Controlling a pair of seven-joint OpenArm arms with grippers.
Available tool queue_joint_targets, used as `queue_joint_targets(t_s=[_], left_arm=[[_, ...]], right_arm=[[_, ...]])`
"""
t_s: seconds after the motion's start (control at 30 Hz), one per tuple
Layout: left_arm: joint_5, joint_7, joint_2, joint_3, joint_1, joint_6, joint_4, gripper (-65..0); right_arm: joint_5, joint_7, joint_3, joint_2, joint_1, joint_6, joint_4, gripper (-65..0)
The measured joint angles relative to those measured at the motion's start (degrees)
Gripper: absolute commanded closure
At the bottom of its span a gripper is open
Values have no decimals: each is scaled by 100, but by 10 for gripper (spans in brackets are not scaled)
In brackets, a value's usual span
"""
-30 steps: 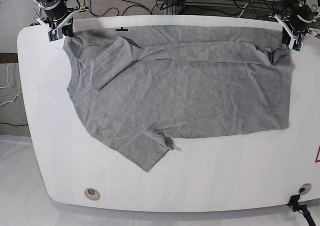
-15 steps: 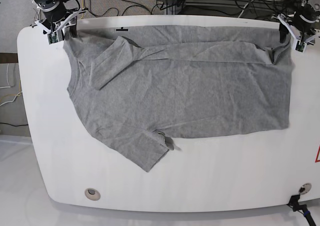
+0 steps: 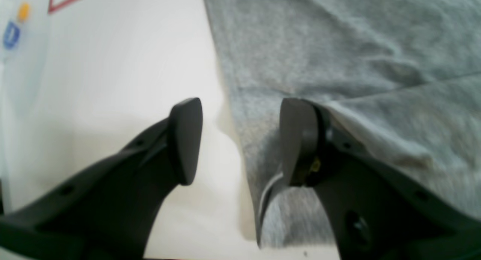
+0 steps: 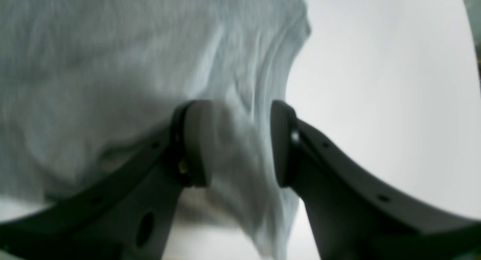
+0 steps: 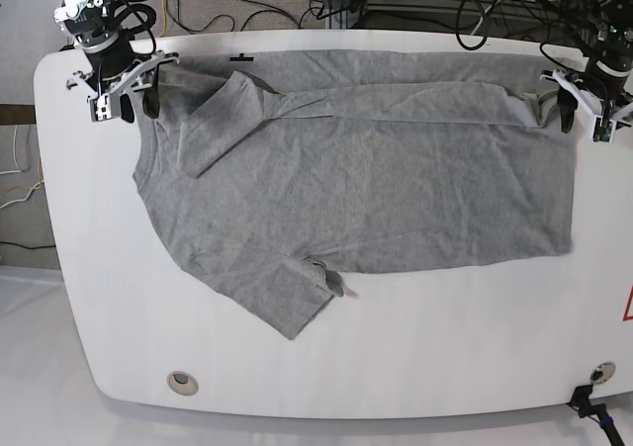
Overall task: Fold the T-shirt properly
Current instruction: 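Release the shirt edge and lift both grippers, then move both grippers down to the shirt's side edges near the hem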
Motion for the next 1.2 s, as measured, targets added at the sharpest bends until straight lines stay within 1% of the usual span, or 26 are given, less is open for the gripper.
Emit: queue_joint_targets(t_s=[0.03,0.1,0.23,0.33,0.37,0.43,0.53,0.6,0.67,0.73,0.83,1.0,1.07,1.13,1.2], left_arm=[[28,92,66,-13,-144,44,-2,-317],[-7,164,125,0,-372,44,0,-317],[20,520,153,-7,-525,24,0,-317],[35,577,273,-9,-822,59,-4,-317],[-20,605,282,-2,-898,-4,-4,-317],[-20,737,297,26,-994,24,-4,-317],[37,793,304,203,-1032,59,-4,-317],[35,791,326,330,-1119,15,-4,-317],[20,787,334,444,-1217,22,-17,-317],[20,745,319,522,-1283,26,-118,-317],[37,811,352,586,-1561,17,-483,-317],[33,745,323,595,-1930,48,-1119,-317],[35,732,321,590,-2033,48,-1364,-317],[59,428,323,592,-2081,48,-1578,-317],[57,227,321,601,-2118,48,-1720,-317]], right_arm=[[9,20,-35,-2,31,-28,2,-240],[9,-4,-46,-9,136,17,2,-240],[-11,-264,-39,-4,490,-7,-2,-240],[11,-302,-44,-20,680,-4,-2,-240],[7,-308,-44,-15,713,0,-2,-240],[-13,-310,-42,-13,787,-13,-7,-240],[-2,-308,-44,-20,868,7,-7,-240],[-17,-313,-83,-13,953,2,-11,-240],[-35,-310,-199,7,1117,-70,-179,-240],[-13,-310,-221,-22,1300,-9,-374,-240],[-22,-289,-210,-15,1624,-55,-706,-240],[-79,-306,-216,17,2214,-55,-1421,-240],[-304,-315,-214,17,2459,-37,-1687,-240],[-573,-315,-361,26,2702,-85,-1899,-240],[-603,-313,-542,28,2981,-44,-2164,-240]])
